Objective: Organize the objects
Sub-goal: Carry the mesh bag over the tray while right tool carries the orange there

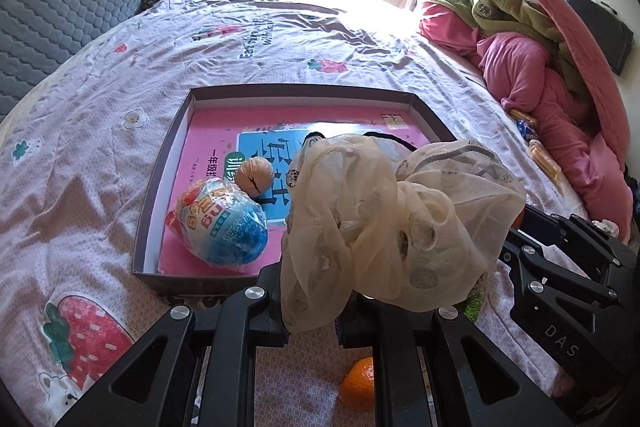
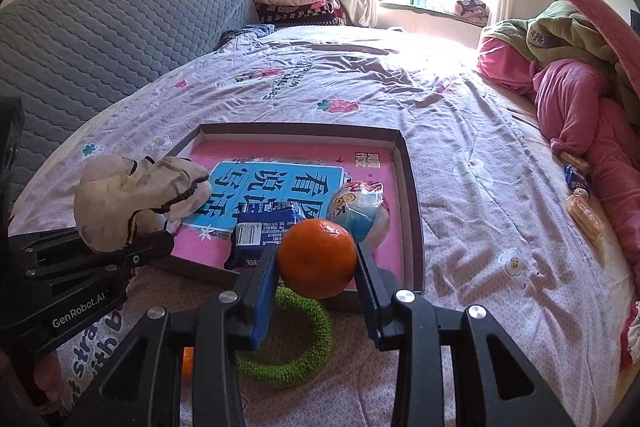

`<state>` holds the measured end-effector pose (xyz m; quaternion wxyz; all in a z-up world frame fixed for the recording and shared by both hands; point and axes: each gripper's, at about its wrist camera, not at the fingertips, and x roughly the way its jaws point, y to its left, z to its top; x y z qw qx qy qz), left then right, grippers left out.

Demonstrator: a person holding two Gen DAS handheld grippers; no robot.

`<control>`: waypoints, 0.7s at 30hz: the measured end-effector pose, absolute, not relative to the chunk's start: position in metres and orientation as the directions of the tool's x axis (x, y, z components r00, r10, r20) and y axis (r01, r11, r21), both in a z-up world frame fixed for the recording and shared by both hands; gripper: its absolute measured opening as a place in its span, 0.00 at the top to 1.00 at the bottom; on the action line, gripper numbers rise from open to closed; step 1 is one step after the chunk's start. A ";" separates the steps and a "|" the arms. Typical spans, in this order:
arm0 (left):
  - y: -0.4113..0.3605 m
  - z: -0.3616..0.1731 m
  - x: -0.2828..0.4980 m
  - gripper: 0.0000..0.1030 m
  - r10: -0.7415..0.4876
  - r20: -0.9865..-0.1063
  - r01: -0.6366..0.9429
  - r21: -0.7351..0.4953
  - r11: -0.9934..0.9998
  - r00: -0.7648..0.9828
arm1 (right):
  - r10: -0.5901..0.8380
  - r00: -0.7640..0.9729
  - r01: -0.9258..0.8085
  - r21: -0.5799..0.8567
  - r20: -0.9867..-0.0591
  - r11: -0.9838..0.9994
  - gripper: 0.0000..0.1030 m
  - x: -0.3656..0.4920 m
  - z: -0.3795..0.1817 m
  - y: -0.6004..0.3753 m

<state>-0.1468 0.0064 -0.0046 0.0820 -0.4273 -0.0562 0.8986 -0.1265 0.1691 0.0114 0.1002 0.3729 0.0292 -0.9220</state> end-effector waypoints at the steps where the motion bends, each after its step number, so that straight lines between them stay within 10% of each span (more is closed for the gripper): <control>1: 0.007 -0.006 -0.149 0.86 0.198 -0.760 -0.100 -0.174 -0.980 -0.619 | -0.166 -0.698 0.208 0.024 -0.696 -0.978 0.63 -0.128 0.010 0.168; 21: 0.010 -0.020 -0.178 0.86 0.204 -0.774 -0.094 -0.184 -0.978 -0.600 | -0.166 -0.657 0.213 0.030 -0.736 -0.977 0.63 -0.156 -0.016 0.164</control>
